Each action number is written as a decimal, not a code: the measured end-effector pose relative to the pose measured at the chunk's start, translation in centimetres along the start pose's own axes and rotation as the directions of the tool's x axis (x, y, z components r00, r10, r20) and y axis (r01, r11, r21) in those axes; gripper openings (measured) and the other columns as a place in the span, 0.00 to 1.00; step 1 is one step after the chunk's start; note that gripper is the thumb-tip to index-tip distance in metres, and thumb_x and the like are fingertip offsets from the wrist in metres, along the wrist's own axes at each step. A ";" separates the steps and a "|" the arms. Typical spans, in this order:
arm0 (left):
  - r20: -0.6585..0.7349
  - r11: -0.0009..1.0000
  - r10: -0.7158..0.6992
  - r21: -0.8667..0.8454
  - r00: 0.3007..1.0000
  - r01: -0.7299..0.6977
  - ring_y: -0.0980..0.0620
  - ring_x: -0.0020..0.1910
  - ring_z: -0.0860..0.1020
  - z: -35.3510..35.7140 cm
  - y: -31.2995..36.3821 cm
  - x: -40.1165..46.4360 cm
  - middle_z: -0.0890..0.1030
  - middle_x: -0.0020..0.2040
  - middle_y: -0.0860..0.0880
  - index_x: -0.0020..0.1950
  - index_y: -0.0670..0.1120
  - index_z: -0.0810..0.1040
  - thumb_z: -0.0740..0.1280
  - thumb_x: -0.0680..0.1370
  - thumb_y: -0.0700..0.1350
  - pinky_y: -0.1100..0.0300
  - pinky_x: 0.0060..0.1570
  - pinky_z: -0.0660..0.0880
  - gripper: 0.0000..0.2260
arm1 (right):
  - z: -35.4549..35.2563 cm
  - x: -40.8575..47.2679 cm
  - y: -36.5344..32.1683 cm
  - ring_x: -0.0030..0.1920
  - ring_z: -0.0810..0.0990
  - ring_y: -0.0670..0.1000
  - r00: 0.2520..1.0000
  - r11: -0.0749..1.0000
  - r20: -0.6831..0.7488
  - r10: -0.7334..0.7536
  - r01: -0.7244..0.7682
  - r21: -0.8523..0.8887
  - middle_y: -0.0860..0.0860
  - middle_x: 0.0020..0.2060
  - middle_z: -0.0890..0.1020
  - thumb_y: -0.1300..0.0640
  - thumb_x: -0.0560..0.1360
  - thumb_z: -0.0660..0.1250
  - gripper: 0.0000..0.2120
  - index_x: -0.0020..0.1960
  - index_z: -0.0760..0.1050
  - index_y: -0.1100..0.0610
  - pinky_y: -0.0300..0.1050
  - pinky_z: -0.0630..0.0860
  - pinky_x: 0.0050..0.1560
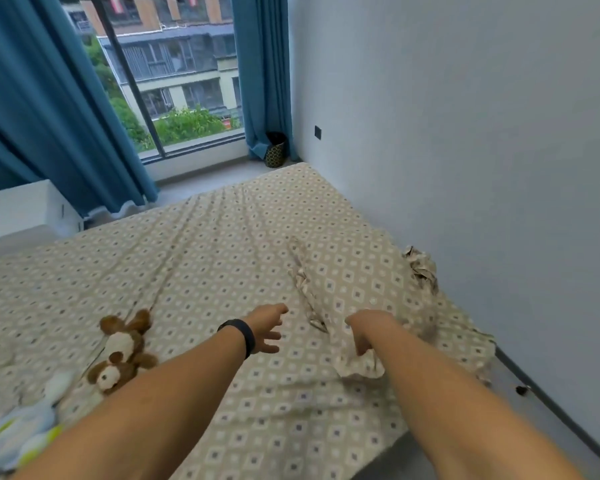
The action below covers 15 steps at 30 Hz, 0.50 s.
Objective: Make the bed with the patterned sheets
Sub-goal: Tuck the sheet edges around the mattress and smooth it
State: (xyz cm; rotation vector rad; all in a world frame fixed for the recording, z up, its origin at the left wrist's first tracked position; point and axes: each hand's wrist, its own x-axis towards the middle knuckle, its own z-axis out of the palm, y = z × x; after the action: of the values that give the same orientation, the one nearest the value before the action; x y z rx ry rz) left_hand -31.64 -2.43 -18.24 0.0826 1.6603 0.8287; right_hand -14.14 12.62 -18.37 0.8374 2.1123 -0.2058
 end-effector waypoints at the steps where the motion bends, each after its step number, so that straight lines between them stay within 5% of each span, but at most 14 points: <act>1: -0.016 1.000 -0.008 0.013 1.000 0.008 0.42 0.70 0.72 -0.8 -0.8 0.1 0.68 0.76 0.46 0.78 0.47 0.64 0.61 0.84 0.52 0.41 0.65 0.75 0.24 | 0.1 0.4 -1.2 0.68 0.75 0.59 0.998 1.000 0.064 -0.017 0.016 0.018 0.53 0.71 0.73 0.50 0.75 0.75 0.35 0.78 0.65 0.52 0.60 0.72 0.68; 8: -0.267 0.989 -0.025 -0.145 0.963 -0.015 0.46 0.62 0.75 -12.3 -9.7 -3.0 0.73 0.69 0.47 0.72 0.46 0.69 0.61 0.83 0.48 0.49 0.55 0.77 0.18 | -3.4 2.2 -16.6 0.67 0.76 0.58 0.951 0.945 -0.003 -0.309 0.306 -0.116 0.55 0.71 0.74 0.50 0.81 0.67 0.25 0.75 0.69 0.55 0.55 0.76 0.65; 15: -0.450 0.914 -0.185 -0.406 0.874 -0.016 0.47 0.57 0.76 -27.3 -24.2 -8.9 0.74 0.66 0.46 0.69 0.45 0.70 0.61 0.83 0.49 0.54 0.46 0.76 0.16 | -3.7 -1.9 -40.9 0.69 0.73 0.57 0.749 0.731 -0.023 -0.662 0.639 -0.240 0.54 0.71 0.73 0.47 0.81 0.64 0.25 0.77 0.65 0.48 0.54 0.73 0.65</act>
State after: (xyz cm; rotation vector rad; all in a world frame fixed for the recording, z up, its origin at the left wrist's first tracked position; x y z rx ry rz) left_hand -44.15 -37.48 -23.51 -0.5233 1.8977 1.1713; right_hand -41.48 -18.01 -20.27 -0.0676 2.4081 -0.2916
